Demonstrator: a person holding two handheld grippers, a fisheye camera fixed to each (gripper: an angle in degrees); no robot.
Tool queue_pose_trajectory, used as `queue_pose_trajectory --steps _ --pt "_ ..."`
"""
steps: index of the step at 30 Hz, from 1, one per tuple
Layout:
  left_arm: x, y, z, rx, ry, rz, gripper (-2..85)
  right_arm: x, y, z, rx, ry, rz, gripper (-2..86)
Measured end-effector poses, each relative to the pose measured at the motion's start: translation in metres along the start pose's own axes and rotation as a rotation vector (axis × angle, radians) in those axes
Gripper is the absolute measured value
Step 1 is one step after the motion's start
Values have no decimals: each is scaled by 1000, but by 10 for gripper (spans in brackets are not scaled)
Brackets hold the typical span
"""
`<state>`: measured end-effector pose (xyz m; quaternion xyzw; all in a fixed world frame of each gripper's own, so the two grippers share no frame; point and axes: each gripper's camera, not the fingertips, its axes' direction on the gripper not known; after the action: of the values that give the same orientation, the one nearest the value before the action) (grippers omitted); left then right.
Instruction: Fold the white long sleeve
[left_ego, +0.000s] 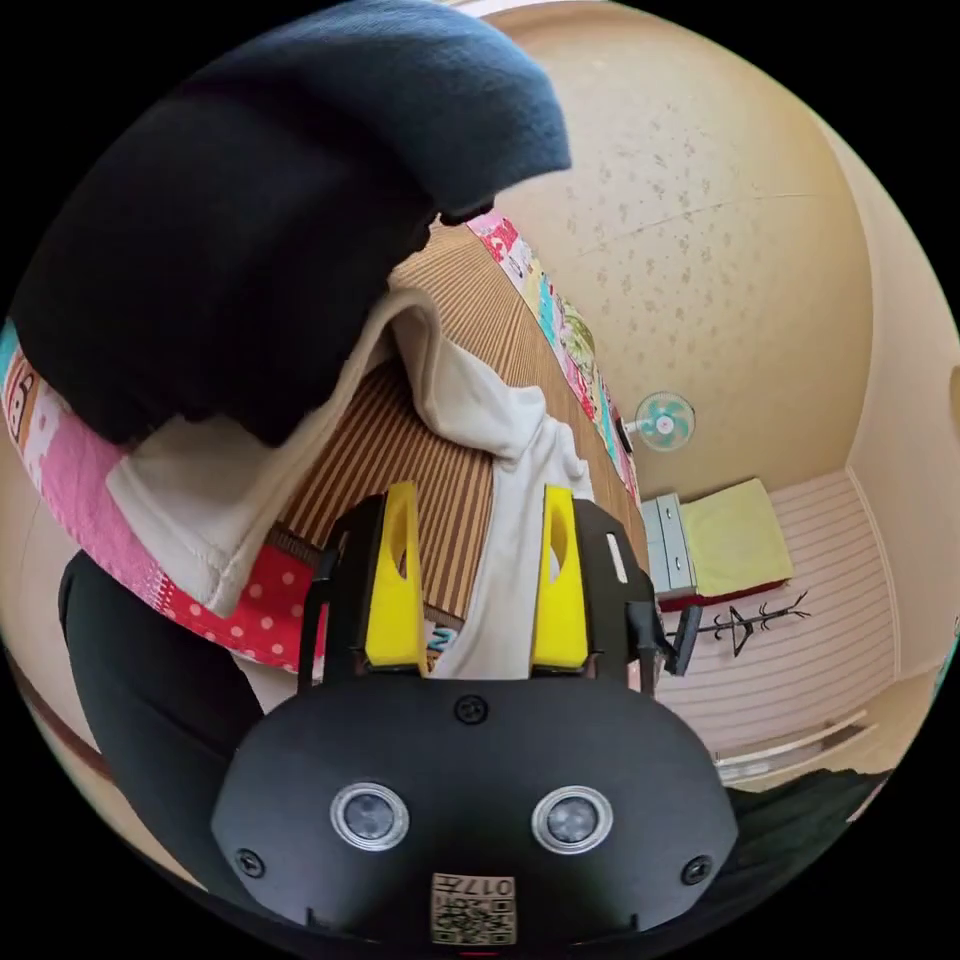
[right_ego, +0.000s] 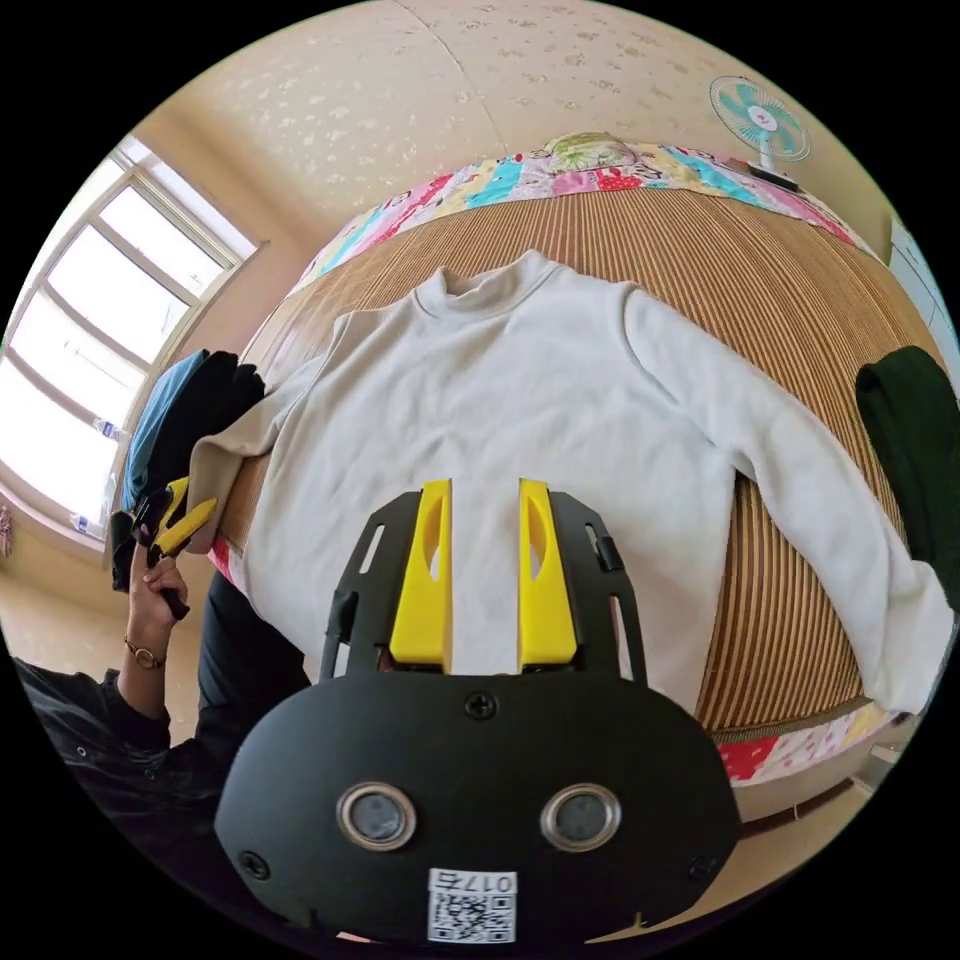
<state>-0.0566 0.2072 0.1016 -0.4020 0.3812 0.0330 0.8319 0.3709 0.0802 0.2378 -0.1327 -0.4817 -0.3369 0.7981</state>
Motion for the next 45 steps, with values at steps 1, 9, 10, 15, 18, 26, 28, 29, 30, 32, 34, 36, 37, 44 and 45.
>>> queue_pose_trajectory --steps 1,9,10,15,18,26,28,29,30,32,34,36,37,44,45 --pt "1 -7 -2 73 -25 -37 170 -3 21 5 12 -16 32 89" --pt "10 -47 45 282 28 -230 82 7 70 8 148 -26 -10 21" --pt "20 -47 46 342 20 -228 60 7 74 9 161 -36 -43 17" --pt "127 -51 74 409 -206 117 -3 13 87 11 227 -91 -53 9" --pt "255 -4 128 258 -197 767 -6 17 89 10 237 -125 -45 8" --pt "284 151 301 -388 -428 1029 11 22 83 1 230 -189 -3 26" --pt "269 152 287 -363 -353 934 25 29 77 -5 203 -250 59 48" --pt "261 151 274 -329 -326 894 36 32 75 -11 205 -295 102 71" --pt "258 149 267 -309 -319 881 40 32 74 -15 220 -312 118 80" --pt "253 135 242 -211 -307 850 54 26 66 -32 298 -346 158 110" --pt "253 114 233 -175 -279 828 62 19 43 -38 304 -372 183 126" --pt "254 84 238 -194 -273 783 79 10 8 -43 297 -390 195 137" --pt "255 62 247 -211 -285 757 95 1 -19 -47 317 -386 192 142" --pt "244 -21 332 -288 -381 611 120 -71 -198 14 27 119 138 145" --pt "242 -22 340 -304 -397 605 117 -72 -206 27 -18 181 143 139"
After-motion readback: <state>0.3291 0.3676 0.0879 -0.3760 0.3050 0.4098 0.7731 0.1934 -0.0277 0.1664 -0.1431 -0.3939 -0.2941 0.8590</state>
